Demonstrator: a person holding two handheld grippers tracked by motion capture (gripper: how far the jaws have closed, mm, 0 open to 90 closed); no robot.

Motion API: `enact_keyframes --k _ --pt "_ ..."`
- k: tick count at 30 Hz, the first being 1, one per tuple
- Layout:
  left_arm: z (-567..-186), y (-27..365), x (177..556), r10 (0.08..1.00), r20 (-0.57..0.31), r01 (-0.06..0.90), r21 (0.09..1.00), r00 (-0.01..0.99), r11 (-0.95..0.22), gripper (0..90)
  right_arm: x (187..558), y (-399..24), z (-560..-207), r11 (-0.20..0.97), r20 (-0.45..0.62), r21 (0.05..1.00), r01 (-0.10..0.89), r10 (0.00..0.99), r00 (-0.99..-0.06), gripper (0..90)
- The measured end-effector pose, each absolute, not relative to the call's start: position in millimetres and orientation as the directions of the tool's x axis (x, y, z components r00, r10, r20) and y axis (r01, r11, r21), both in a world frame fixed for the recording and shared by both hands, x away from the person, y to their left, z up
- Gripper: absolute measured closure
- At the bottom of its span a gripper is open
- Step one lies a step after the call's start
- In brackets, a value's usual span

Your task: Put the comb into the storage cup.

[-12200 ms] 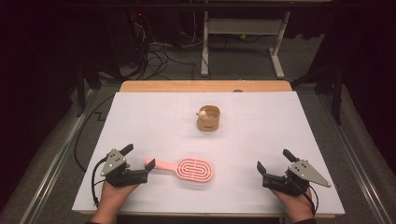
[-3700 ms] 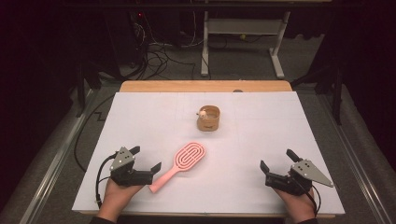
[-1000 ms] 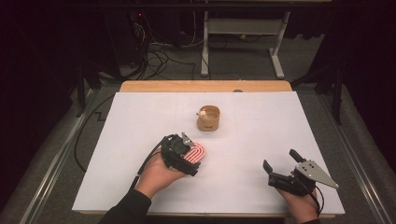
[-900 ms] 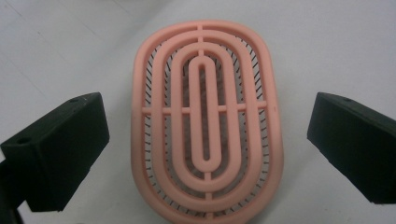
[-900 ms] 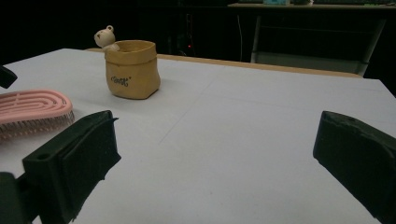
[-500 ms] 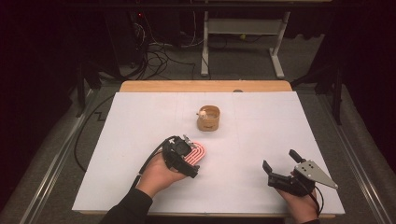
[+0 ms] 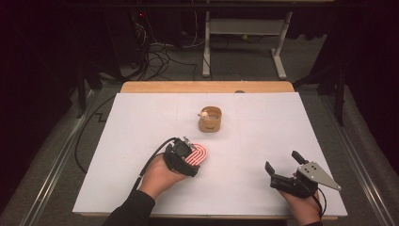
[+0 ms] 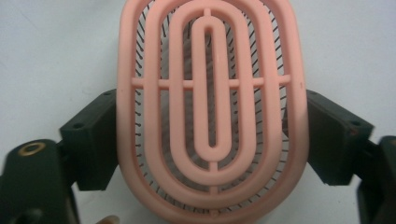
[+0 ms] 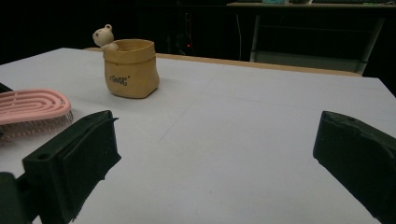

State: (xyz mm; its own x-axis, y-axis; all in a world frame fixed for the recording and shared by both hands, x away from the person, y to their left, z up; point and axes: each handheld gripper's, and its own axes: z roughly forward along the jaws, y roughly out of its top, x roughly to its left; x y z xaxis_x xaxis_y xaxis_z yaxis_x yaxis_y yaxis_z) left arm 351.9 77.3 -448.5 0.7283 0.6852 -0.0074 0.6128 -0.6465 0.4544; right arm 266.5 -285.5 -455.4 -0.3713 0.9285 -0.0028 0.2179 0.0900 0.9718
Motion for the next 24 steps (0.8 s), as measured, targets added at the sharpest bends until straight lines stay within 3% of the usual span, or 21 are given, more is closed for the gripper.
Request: enact_keyframes --k 24 --pt "-453.6 76.2 354.9 0.688 -0.009 0.621 0.439 0.726 -0.65 17.6 265.9 -286.9 -454.8 0.087 -0.002 0.971 0.221 0.934 -0.357 0.4"
